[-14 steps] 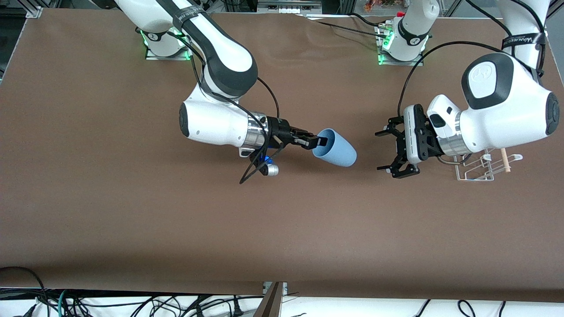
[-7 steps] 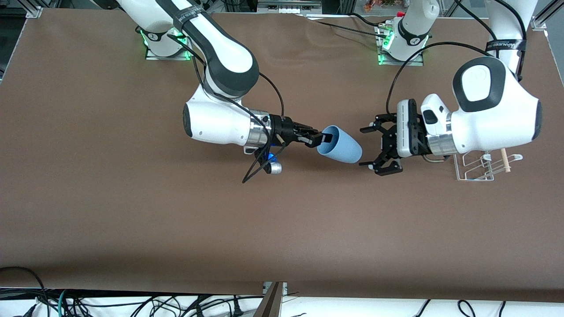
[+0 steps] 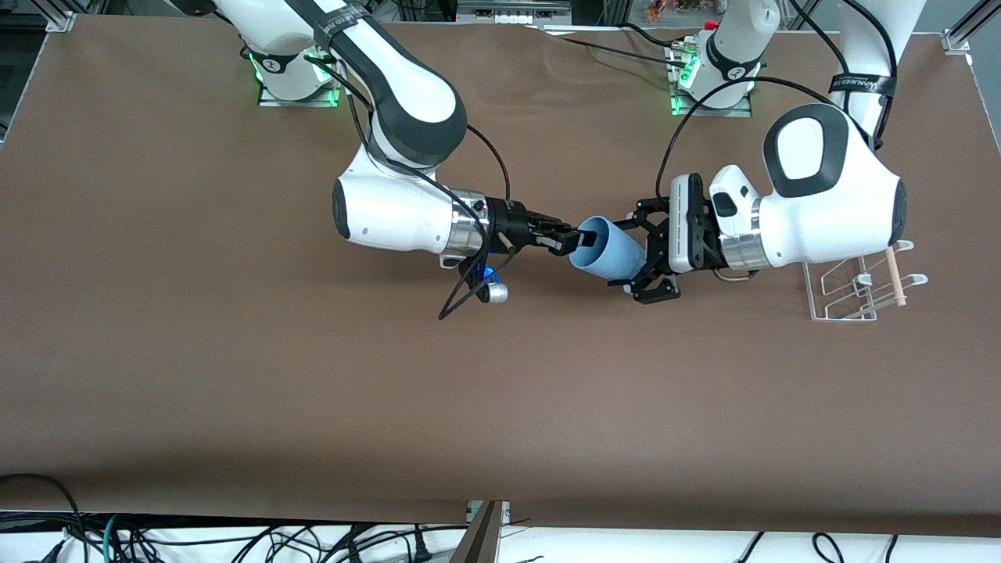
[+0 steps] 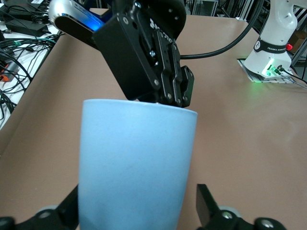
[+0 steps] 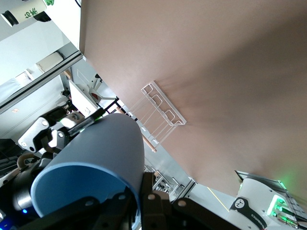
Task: Transfer cup to left arm and place on rack
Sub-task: 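Close the left gripper on the cup base beside the right gripper, then open the right gripper and pull back while the left gripper withdraws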
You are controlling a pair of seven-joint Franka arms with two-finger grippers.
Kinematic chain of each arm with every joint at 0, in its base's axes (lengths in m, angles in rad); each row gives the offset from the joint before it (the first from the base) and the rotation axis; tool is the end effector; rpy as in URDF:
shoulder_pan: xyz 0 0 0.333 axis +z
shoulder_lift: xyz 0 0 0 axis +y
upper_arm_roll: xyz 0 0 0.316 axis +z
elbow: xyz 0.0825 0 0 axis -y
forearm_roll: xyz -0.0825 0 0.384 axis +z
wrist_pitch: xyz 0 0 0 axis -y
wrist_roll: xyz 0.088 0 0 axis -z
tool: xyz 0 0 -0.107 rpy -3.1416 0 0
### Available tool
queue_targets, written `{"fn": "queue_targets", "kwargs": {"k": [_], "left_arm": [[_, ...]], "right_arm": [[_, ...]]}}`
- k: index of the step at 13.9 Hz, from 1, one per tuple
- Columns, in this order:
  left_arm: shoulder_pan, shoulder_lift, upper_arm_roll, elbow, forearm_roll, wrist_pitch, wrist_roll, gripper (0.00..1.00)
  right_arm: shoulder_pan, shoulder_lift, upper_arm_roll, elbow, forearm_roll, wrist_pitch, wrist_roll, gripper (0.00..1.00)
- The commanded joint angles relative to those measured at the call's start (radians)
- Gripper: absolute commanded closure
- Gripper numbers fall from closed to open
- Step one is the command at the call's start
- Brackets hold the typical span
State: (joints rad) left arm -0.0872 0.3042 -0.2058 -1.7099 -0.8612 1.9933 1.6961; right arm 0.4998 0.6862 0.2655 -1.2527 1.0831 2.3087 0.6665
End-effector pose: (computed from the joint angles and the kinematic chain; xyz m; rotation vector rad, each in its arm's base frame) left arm 0.6127 -0.2208 0.4367 1.6768 -1.7218 0.6710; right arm 0.5873 0.5059 0.4212 -1.9646 0.6415 0.5194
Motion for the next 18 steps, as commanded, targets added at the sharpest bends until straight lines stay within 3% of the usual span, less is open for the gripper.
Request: {"fn": "queue_targets", "kwargs": {"k": [1,3,4,5,6,11,15,18], "left_arm": [[0.001,-0.043,0.000,-0.039,-0.030,0.016,0.036,0.87],[0.007,-0.043,0.000,-0.036,-0.030,0.013,0.036,0.98],[0.009,-0.043,0.000,-0.036,-0.030,0.013,0.036,0.98],[0.009,-0.043,0.000,-0.036,-0.030,0.012,0.034,0.98],[0.014,-0.045,0.000,-0.034,-0.030,0.007,0.034,0.98],[0.027,-0.048,0.011,-0.036,0.002,-0.057,0.025,0.98],[0.075,-0.048,0.012,-0.033,0.186,-0.145,-0.048,0.98],[0.102,-0.048,0.012,-0.016,0.399,-0.211,-0.173,0.98]], "right_arm": [[0.003,0.018,0.006,0.038,0.018,0.001,0.013,1.00],[0.003,0.016,0.005,0.038,0.018,0.001,0.013,1.00],[0.003,0.016,0.005,0.038,0.017,0.001,0.013,1.00],[0.002,0.016,0.005,0.038,0.018,0.001,0.010,0.80],[0.000,0.010,0.001,0.038,0.012,-0.002,-0.005,0.01],[-0.036,-0.008,-0.002,0.039,0.009,-0.025,0.001,0.00],[-0.128,-0.013,-0.006,0.041,-0.012,-0.142,-0.004,0.00],[-0.173,-0.014,-0.006,0.047,-0.161,-0.215,-0.004,0.00]]}}
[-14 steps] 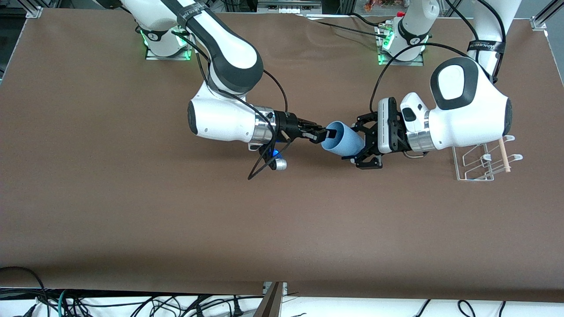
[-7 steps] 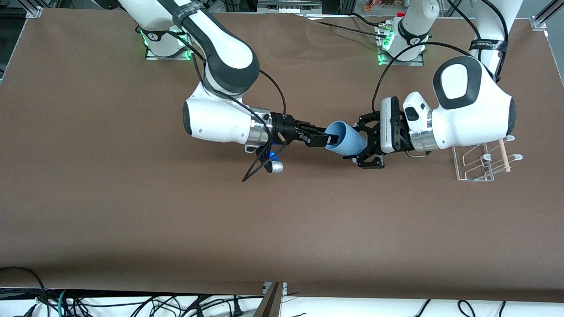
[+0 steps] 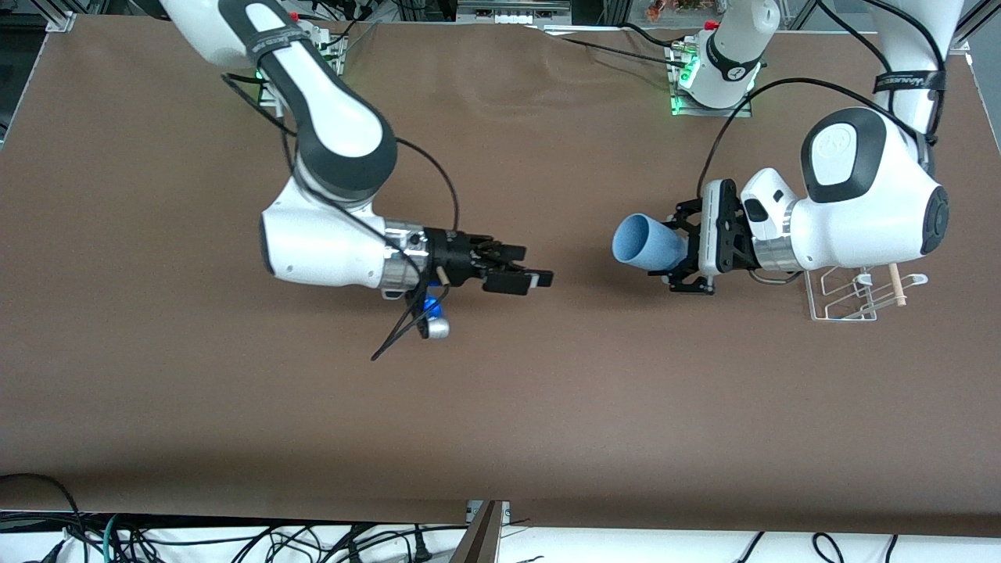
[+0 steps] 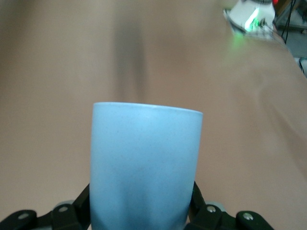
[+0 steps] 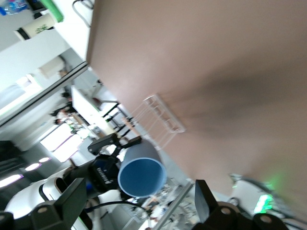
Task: Transfer cup to left arm and place on rack
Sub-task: 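Open the right gripper and pull back while the left gripper withdraws, then move the cup over the wire rack with the left gripper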
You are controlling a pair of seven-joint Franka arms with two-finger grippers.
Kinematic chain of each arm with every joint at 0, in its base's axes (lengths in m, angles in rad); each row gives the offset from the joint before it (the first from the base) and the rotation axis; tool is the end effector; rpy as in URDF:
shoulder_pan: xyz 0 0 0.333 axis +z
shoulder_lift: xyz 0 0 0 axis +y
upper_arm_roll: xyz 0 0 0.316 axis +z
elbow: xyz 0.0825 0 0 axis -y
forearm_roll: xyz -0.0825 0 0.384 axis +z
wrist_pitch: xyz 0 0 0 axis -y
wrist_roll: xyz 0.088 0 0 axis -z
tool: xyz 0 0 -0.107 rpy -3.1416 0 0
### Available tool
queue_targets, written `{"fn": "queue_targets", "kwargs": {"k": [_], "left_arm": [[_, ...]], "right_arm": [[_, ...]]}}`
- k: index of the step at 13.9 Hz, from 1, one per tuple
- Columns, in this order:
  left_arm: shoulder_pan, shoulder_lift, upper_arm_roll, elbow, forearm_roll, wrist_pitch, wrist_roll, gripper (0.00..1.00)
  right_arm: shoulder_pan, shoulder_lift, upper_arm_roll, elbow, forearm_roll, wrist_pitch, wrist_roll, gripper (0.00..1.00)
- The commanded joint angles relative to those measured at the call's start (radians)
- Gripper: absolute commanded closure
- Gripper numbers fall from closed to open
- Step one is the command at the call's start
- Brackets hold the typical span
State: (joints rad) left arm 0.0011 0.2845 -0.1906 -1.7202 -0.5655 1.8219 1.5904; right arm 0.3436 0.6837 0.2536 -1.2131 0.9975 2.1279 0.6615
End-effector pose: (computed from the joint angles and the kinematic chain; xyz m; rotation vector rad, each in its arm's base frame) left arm 0.6056 -0.1513 0.4221 1.8009 -1.8208 0.3218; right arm 0.6477 0.4151 0.4331 -2.0138 0.6345 0.5117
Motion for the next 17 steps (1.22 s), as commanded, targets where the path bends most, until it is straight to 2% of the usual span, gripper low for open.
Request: {"fn": "queue_targets", "kwargs": {"k": [1,6,8,10,12,15,17], "left_arm": [[0.022,-0.025,-0.003,0.001,0.184,-0.056,-0.088,0.98],[0.059,-0.022,0.009,0.002,0.655,-0.150,-0.291,0.95],[0.059,-0.019,0.011,0.002,0.796,-0.156,-0.372,0.95],[0.046,-0.012,0.010,0.001,0.994,-0.186,-0.499,0.94],[0.034,0.022,-0.001,-0.001,1.183,-0.266,-0.633,0.92],[-0.030,0.074,-0.003,-0.004,1.392,-0.404,-0.815,0.90],[-0.047,0.122,-0.001,-0.004,1.519,-0.456,-0.912,0.93]], "right_arm": [[-0.023,-0.012,0.004,0.030,-0.129,-0.046,0.000,0.00],[-0.106,-0.039,-0.002,0.037,-0.484,-0.222,-0.054,0.00],[-0.144,-0.050,-0.007,0.024,-0.626,-0.337,-0.156,0.00],[-0.173,-0.093,-0.020,-0.037,-0.745,-0.390,-0.264,0.00],[-0.179,-0.142,-0.087,-0.101,-0.818,-0.393,-0.312,0.00],[-0.184,-0.211,-0.178,-0.179,-0.891,-0.399,-0.430,0.00],[-0.190,-0.257,-0.197,-0.215,-0.985,-0.401,-0.439,0.00]]}}
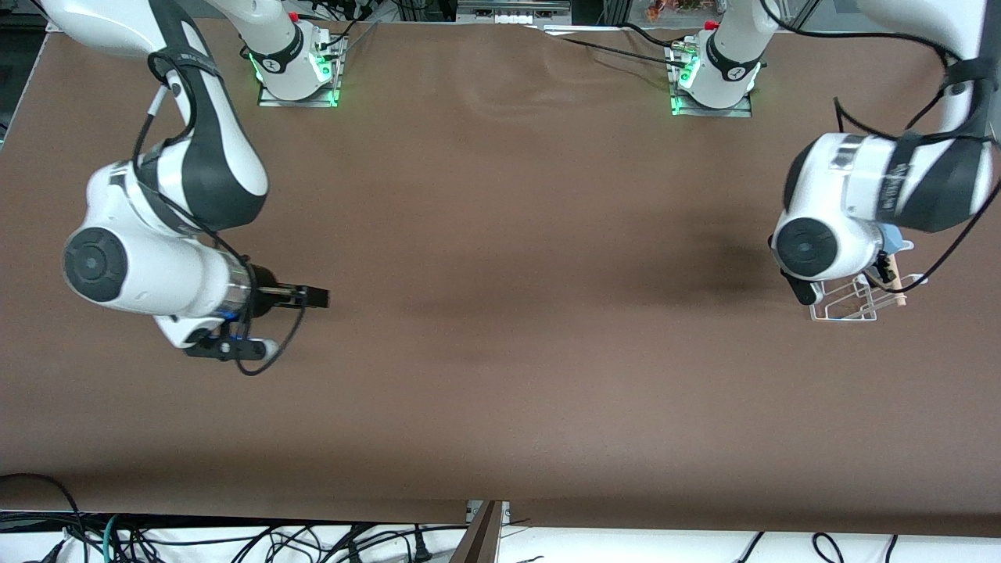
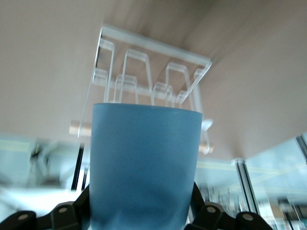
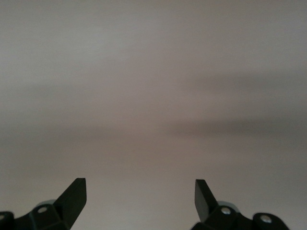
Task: Transfer cup to left arm and place on rack
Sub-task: 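Move the cup over the wire rack with the left gripper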
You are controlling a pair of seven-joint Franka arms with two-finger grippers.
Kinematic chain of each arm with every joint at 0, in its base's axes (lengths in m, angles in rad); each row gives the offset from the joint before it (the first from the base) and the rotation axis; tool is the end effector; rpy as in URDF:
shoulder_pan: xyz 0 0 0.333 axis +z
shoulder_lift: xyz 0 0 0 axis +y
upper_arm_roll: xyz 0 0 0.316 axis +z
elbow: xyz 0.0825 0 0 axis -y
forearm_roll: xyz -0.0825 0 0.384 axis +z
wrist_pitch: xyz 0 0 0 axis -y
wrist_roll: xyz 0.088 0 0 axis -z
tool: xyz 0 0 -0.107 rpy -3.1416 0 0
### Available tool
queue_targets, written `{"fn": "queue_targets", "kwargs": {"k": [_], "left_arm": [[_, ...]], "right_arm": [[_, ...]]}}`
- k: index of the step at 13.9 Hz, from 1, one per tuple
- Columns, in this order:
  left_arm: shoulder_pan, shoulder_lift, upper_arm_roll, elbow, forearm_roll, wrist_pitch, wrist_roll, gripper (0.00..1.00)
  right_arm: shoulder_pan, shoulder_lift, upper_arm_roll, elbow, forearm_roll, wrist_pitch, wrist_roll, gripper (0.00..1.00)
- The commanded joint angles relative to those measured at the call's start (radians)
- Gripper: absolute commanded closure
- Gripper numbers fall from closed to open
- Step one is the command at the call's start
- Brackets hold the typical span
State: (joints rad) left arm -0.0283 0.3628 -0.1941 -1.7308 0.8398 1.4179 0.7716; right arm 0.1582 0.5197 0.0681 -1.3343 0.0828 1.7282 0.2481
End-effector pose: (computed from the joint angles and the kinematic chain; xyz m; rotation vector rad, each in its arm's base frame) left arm 0.5907 -0.0323 0.3722 -1.9703 1.3090 1.0447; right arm 0.6769 0.1542 0.4222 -3.0498 0.0713 0.2265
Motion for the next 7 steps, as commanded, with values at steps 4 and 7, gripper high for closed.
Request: {"fn": "queue_targets", "kwargs": {"k": [4,7], "left_arm": [[0.004,0.100,0.005,-0.045,0.281,-0.100,-0.156,0.95],[0.005,0.105,0.004,-0.087,0.329,-0.080,-0.204,0.94]], "right_arm": [[-0.061,-0.187,-0.013,-0.149,-0.187,0.001,-0.030,0.00],[-0.074,-0.243,-0.013,-0.175,-0.202,-0.010,-0.076,0.00]]}}
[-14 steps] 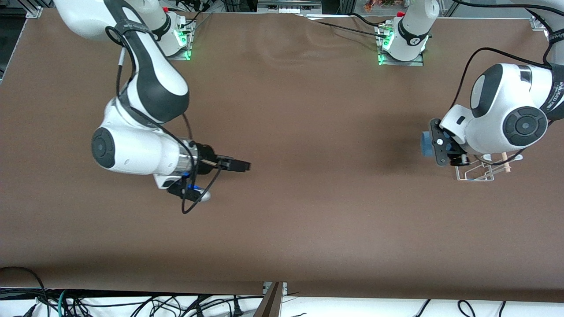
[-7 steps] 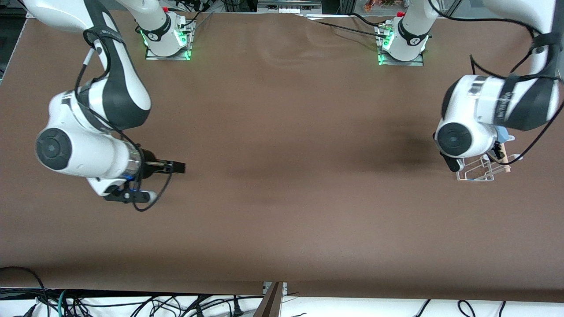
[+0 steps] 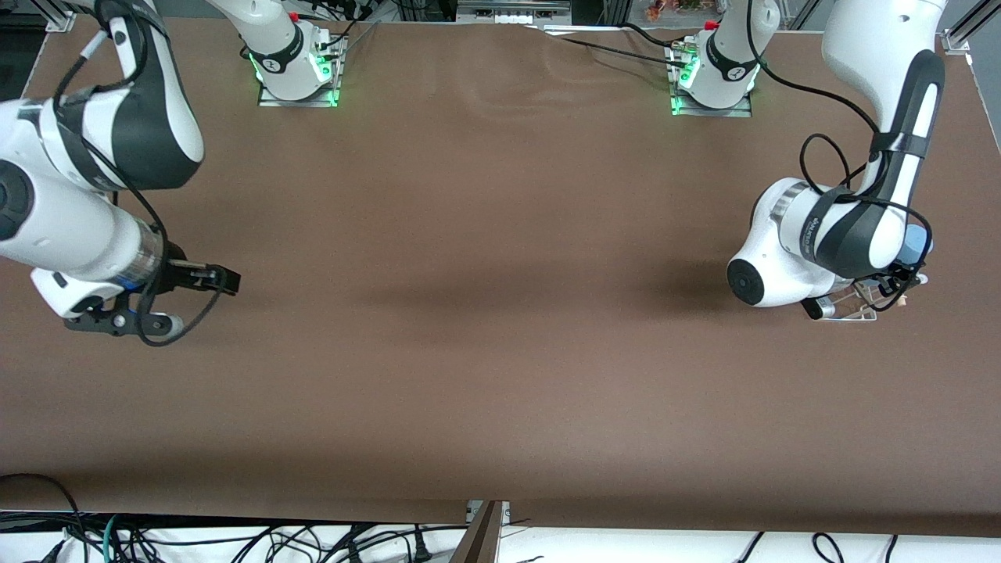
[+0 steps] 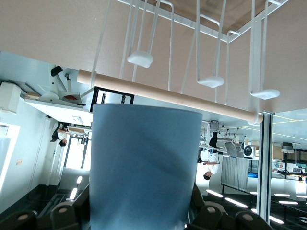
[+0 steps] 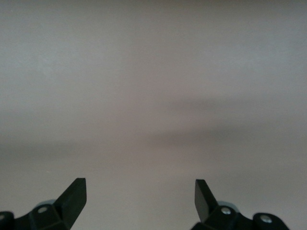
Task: Transfer cup to left arm and place on rack
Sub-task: 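Move the cup over the wire rack with the left gripper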
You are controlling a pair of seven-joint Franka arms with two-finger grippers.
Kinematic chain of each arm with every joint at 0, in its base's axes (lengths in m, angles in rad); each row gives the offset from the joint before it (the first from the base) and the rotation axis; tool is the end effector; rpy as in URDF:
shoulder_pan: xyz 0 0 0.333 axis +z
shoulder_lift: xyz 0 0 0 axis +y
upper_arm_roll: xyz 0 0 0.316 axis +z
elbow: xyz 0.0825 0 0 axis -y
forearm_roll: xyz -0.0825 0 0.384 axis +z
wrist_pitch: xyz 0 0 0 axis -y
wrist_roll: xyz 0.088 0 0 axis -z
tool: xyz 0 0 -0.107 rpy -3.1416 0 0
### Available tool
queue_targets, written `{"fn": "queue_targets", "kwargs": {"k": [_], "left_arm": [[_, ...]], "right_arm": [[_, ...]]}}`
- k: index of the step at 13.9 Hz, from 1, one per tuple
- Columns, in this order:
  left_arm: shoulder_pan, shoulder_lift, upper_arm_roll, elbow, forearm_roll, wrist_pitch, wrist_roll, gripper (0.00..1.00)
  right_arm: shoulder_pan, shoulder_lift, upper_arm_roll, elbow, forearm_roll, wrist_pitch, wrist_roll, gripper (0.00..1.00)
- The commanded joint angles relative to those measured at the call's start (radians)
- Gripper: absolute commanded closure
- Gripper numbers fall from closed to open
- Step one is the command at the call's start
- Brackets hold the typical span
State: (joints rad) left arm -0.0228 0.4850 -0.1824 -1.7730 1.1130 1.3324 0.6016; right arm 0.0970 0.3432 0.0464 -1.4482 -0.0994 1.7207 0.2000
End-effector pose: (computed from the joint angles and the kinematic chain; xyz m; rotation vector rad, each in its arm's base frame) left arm 0.5915 0.0017 0.3080 -1.7040 1.0678 1.1741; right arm 0.6522 0.0807 0.4868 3.0470 -0.0616 -0.0842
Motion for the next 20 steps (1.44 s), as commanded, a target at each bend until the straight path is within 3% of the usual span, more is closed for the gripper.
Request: {"fn": "queue_targets", "kwargs": {"k": [1,6,15,17,18,20], "left_arm": [[0.000,-0.017,-0.008,-0.074,0.094,0.022,-0.043,0.93],[0.020,0.001,-0.008,-0.109,0.123,0.065,-0.045,0.91],[0.020,0.076,-0.006,-0.100,0.153,0.116,-0.089,0.88],[0.026,0.079,-0.006,-0.102,0.153,0.143,-0.089,0.71],[0.027,0.081,-0.005,-0.102,0.153,0.146,-0.089,0.01],[0.027,0.083,-0.006,-0.100,0.153,0.146,-0.089,0.00]], "right_arm": [[-0.016,-0.088,0.009,-0.061,-0.020,-0.016,-0.025,0.00],[-0.019,-0.145,0.013,-0.075,-0.017,-0.094,-0.028,0.00],[-0.046,-0.263,0.013,-0.080,0.000,-0.075,-0.030,0.00],[-0.049,-0.265,0.016,-0.080,0.003,-0.090,-0.036,0.00],[-0.049,-0.268,0.020,-0.078,0.030,-0.117,-0.028,0.00],[-0.077,-0.266,0.015,-0.078,0.105,-0.128,-0.017,0.00]]}}
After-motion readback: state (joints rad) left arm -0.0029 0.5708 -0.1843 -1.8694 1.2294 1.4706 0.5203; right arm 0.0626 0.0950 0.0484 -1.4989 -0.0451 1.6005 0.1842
